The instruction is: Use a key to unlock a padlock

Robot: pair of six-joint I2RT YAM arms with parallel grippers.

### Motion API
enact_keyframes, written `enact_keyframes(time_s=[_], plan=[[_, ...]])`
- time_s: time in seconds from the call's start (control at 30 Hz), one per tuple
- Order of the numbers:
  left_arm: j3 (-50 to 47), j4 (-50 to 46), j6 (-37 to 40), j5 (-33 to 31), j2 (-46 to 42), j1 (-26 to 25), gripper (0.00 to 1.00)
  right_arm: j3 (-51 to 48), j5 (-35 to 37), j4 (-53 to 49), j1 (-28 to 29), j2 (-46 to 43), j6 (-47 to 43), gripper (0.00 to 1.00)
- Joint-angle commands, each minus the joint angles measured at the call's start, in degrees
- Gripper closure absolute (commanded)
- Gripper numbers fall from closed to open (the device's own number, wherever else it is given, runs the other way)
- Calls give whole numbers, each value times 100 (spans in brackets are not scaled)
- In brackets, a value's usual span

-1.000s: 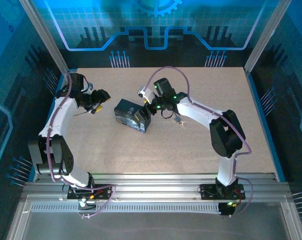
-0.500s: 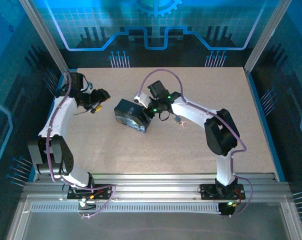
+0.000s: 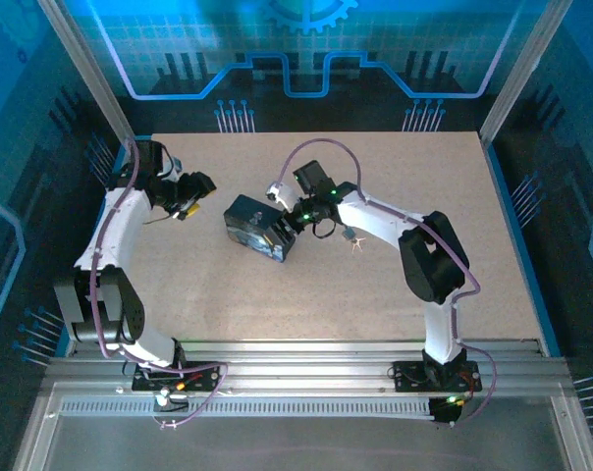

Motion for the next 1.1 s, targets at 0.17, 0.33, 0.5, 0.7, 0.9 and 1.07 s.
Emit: enact_keyframes(time_s=[0.17,0.33,0.5,0.7,0.9,1.07], plan=[[6,-132,112,-56,-126,-111,36,-217,-602,258,-122,-372,712,23],[-46,-193,108,-175,-81,-482,36,-813,-1249,1251,-544,-622,2260,22],[6,-288,163,-579,7,-941,36,-1850,-1772,2797,-1000,-801,4193,21],[63,-264,54,-1143,447,-1579,36,-3037,-1592,4461,-1289,-998,5779,18],[147,98,-466,-1448,1091,-2089,36,-3403,-1294,4739,-1335,-1128,6193,14],[338,469,-785,-1375,1615,-2275,36,-3346,-1240,4410,-1373,-1171,5975,11]])
